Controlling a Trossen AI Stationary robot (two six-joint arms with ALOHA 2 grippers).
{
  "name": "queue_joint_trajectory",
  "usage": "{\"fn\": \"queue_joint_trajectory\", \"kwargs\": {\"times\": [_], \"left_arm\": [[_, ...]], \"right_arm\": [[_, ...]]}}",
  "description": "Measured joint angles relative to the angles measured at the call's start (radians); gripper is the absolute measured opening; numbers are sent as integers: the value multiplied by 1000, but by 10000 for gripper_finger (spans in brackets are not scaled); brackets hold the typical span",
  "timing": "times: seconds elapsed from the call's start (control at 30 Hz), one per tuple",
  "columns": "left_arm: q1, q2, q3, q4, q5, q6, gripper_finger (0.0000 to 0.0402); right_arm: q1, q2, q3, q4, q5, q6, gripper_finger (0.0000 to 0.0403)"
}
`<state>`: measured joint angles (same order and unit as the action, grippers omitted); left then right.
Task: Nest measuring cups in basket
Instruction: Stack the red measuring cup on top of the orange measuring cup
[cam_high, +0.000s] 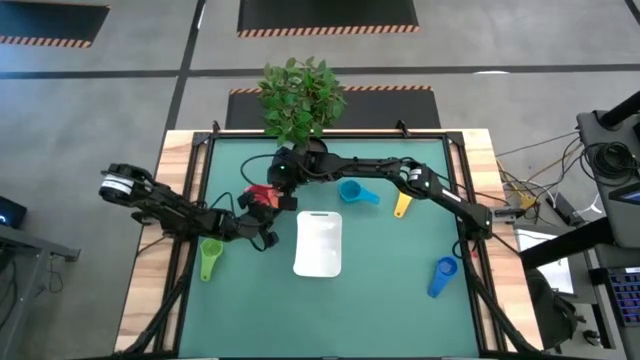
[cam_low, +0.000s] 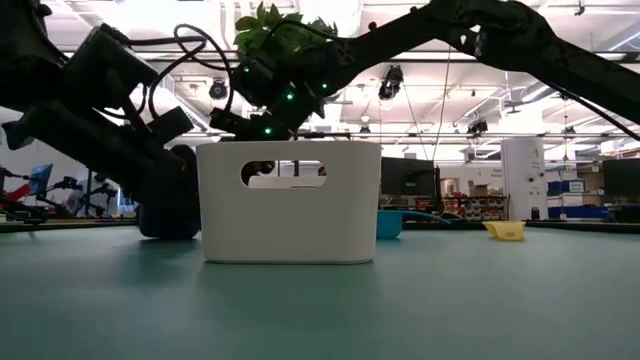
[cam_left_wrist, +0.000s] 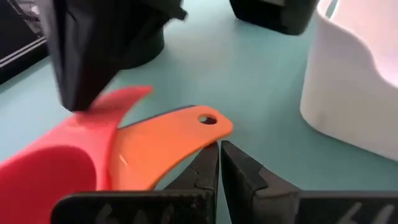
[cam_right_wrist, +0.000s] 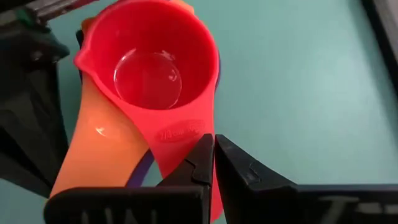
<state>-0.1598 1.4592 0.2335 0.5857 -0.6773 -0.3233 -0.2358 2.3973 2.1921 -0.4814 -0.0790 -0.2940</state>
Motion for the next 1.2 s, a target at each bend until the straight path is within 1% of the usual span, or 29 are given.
{"fn": "queue_joint_trajectory", "kwargs": {"times": [0.1, 0.4, 0.57, 0.7, 0.8, 0.87, 1.07, 1.1, 1.2], "left_arm": [[1, -4, 0, 5, -11, 0, 0], [1, -6, 0, 1, -14, 0, 0], [1, -6, 0, -14, -9, -27, 0], [0, -6, 0, -37, 13, -60, 0], [-1, -6, 0, -39, 30, -68, 0], [-3, -6, 0, -39, 44, -67, 0], [-3, -6, -1, -40, 47, -63, 0], [-3, -6, -1, -41, 39, -62, 0], [-3, -6, -1, -42, 29, -63, 0]], "right_arm": [[-3, 4, 0, -16, -28, 7, 8], [0, -8, 0, -61, -37, 7, 8], [2, -24, 2, -72, -36, 19, 8], [1, -24, 6, -48, -17, 15, 8], [-6, -24, 6, -1, 28, 15, 8], [-15, -16, 7, 35, 25, 15, 8], [-33, 14, 5, 36, -45, 41, 8], [-33, 18, 5, 37, -66, 41, 8], [-35, 19, 10, 22, -174, 41, 8]]}}
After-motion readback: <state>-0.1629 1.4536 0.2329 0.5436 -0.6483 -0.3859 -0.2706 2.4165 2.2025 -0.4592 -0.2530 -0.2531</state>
